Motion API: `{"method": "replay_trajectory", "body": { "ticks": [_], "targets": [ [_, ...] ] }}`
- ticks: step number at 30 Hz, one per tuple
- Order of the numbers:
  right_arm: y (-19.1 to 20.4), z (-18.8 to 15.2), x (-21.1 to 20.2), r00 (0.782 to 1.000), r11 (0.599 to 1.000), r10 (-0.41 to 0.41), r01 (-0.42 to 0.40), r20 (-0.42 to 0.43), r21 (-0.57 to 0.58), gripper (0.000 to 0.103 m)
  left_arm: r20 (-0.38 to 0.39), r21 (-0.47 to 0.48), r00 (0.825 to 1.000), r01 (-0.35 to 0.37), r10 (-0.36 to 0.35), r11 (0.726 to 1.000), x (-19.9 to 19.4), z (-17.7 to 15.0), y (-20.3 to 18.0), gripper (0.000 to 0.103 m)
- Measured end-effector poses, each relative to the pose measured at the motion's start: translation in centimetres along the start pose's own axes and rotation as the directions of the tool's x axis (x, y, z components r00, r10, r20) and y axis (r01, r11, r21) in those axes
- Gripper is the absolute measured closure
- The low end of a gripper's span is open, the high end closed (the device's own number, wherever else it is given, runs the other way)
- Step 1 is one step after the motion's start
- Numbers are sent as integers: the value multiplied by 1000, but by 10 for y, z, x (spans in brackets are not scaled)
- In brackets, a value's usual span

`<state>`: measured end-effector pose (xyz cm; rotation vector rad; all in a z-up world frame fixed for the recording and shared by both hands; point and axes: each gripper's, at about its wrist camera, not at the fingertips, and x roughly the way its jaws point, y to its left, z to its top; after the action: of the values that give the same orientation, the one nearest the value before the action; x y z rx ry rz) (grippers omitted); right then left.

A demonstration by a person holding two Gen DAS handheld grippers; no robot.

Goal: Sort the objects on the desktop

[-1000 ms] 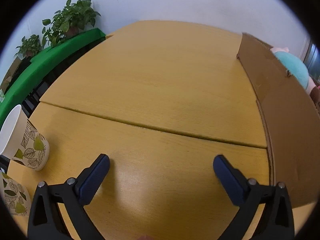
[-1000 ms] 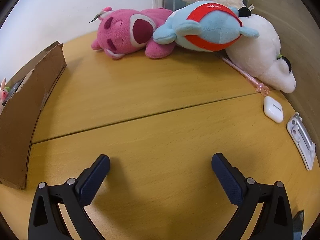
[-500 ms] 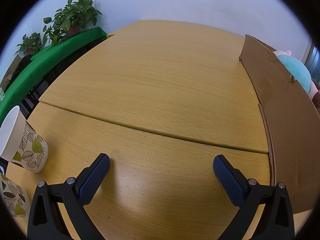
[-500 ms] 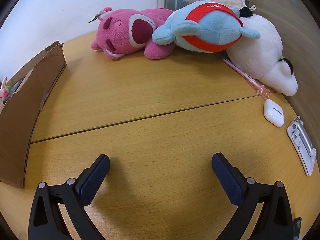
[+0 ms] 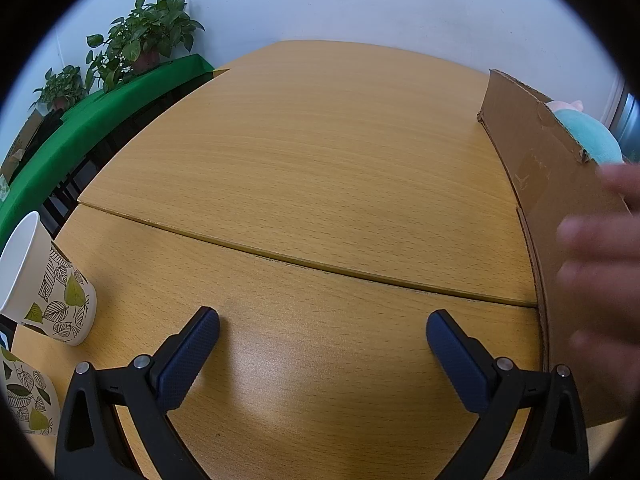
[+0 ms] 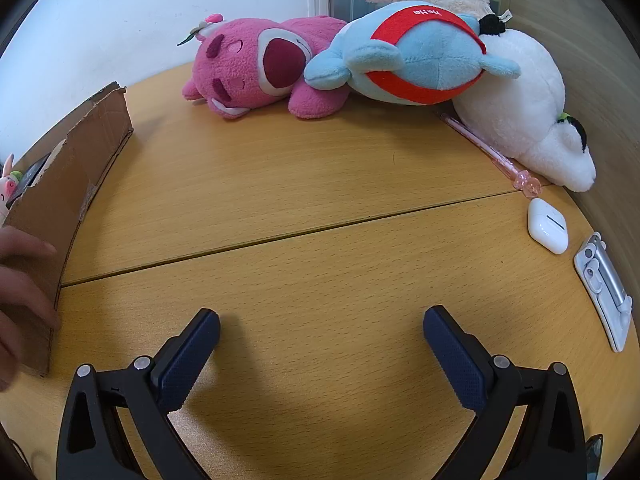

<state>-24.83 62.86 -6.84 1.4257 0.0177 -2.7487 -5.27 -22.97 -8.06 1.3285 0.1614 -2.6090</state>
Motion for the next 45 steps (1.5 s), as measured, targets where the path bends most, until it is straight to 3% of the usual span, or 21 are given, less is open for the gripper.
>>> {"method": "replay_trajectory", "body": {
  "ticks": [18,45],
  "targets": [
    [2,1,0,1000,1000,-1,1,2,3,0,-1,-54,999,-39,39,998,1,2,-1,0],
    [2,1,-2,1000,1000,-3,3,5,7,0,1,-62,999,-43,43,997,5,4,1,0]
  ]
}}
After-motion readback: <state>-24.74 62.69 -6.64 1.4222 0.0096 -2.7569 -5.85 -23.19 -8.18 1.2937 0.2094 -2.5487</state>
